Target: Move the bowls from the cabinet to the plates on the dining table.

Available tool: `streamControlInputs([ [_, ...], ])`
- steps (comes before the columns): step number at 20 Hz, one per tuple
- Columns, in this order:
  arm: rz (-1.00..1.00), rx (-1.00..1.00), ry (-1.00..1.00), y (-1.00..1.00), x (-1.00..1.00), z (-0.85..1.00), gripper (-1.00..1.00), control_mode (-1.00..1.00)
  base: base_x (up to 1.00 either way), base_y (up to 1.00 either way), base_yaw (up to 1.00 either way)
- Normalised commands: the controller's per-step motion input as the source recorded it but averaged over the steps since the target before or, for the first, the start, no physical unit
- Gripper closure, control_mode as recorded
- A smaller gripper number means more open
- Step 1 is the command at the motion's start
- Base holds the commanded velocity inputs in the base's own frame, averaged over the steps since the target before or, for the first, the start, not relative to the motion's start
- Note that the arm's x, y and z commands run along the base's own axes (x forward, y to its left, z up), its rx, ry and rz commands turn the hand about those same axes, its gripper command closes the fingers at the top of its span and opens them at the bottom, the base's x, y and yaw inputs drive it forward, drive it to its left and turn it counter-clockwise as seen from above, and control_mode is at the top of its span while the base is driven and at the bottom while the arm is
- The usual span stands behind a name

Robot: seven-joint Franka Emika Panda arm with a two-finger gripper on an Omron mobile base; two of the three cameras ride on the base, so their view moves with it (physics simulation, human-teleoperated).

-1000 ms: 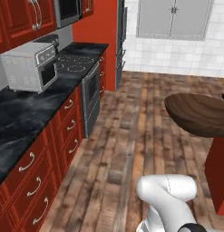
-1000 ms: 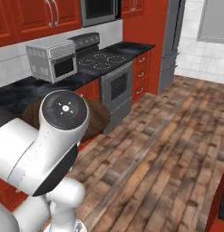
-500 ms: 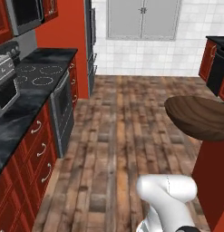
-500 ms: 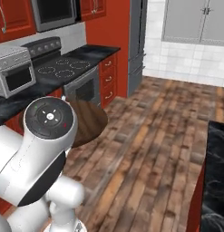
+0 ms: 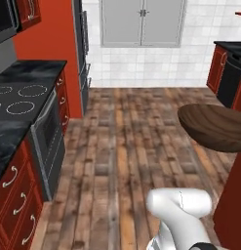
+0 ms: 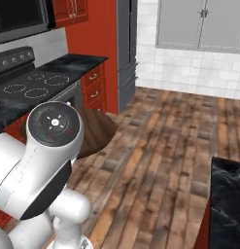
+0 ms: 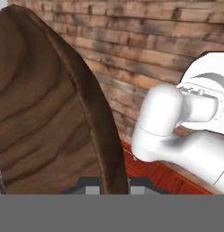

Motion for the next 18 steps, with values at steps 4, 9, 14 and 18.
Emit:
streamControlInputs([
  [4,0.00,0.00,0.00,0.00,0.00,0.00,1.00,1.00,1.00,0.05,-0.17],
  [9,0.00,0.00,0.00,0.00,0.00,0.00,1.00,1.00,1.00,0.08,-0.18],
  [14,0.00,0.00,0.00,0.00,0.00,0.00,1.00,1.00,1.00,0.05,-0.16],
  [18,0.00,0.00,0.00,0.00,0.00,0.00,1.00,1.00,1.00,0.02,-0.15],
])
